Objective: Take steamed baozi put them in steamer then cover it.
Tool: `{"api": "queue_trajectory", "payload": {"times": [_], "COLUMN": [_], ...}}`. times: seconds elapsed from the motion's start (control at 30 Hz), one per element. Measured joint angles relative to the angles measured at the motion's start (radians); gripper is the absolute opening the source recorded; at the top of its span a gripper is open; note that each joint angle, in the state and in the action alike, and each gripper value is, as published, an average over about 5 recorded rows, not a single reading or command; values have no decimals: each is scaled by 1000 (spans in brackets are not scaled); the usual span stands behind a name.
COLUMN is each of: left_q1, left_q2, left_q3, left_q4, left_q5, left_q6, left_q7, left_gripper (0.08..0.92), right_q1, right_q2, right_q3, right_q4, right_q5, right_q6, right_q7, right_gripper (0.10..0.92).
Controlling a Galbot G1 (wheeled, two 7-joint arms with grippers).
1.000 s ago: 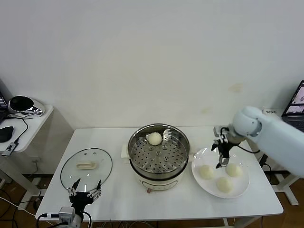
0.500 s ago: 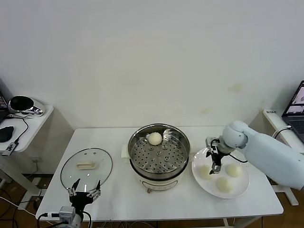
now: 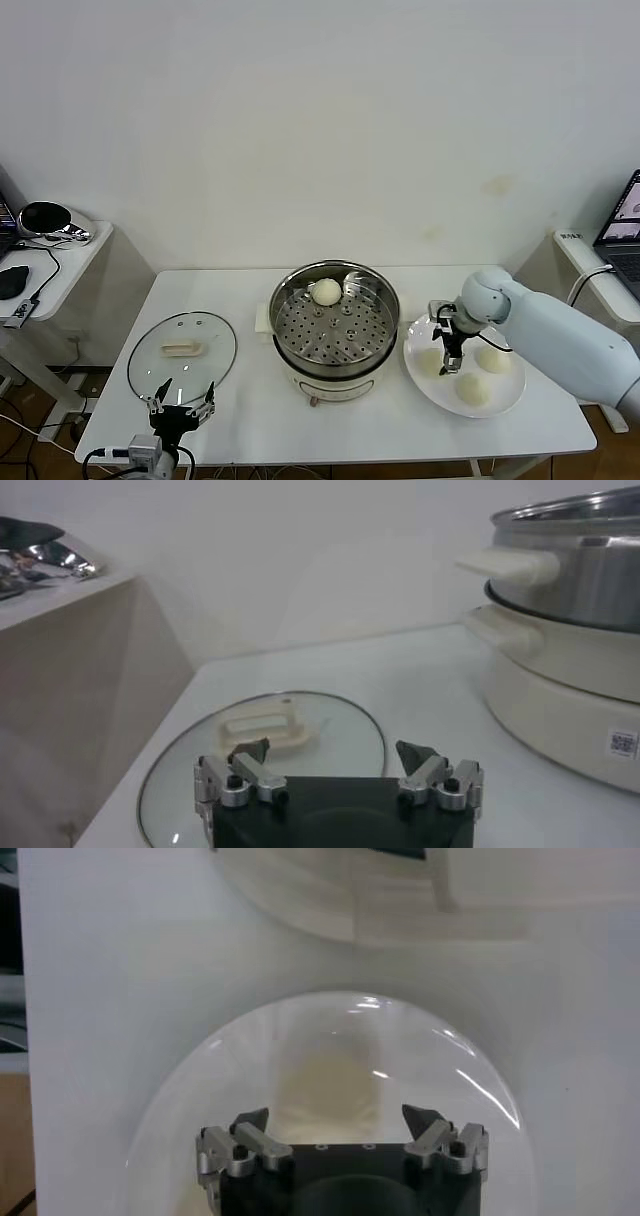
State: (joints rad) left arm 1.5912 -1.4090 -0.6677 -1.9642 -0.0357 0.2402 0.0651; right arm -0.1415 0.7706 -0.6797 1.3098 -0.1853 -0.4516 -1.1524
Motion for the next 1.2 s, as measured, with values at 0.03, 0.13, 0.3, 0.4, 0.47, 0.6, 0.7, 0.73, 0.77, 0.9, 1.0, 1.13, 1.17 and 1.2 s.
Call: {"api": "queue_trajectory", "payload": {"times": [0.03,0.13,0.3,0.4,0.47,0.6,0.7,0.73,0.77,0.9,1.0,1.13,1.17,1.2], "left_q1": [0,0,1,2,1,1,2,3,3,3,3,-1,-3,-4], "left_q2": [0,0,0,0,0,0,1,1,1,-2,-3,-4,-5,-6], "left_q3": [1,1,1,1,2,3,3,3,3,5,7,10,11,13], "left_q4": [1,3,4,4,5,7,7,7,7,7,6,6,6,7], "left_q5": [0,0,0,0,0,0,0,0,0,2,4,6,6,7], "left_q6": [0,-1,-1,-1,-1,-2,-2,-2,-2,-2,-2,-3,-3,-3], "left_q7": [0,0,-1,-1,-1,-1,-2,-2,-2,-2,-2,-2,-2,-2], "left_gripper": [823,823,823,823,823,823,823,823,823,823,823,823,823,823], "right_q1": [-2,-9,-15,-19,-23,-27,-28,-28,-29,-27,-17,8,19,33], "right_q2": [2,7,9,10,10,8,7,7,6,-1,-11,-33,-40,-47], "right_q3": [1,4,9,11,14,18,21,22,23,25,25,18,14,8], "right_q4": [-2,-9,-18,-21,-22,-22,-25,-26,-26,-23,-14,3,9,15], "right_q5": [-2,-7,-13,-14,-13,-11,-8,-8,-7,-2,6,24,30,38], "right_q6": [1,3,5,5,5,6,7,7,7,5,1,-7,-10,-12], "right_q7": [1,4,8,10,11,13,14,15,15,14,10,2,-1,-4], "right_gripper": [823,823,823,823,811,726,654,633,620,592,582,570,569,569]}}
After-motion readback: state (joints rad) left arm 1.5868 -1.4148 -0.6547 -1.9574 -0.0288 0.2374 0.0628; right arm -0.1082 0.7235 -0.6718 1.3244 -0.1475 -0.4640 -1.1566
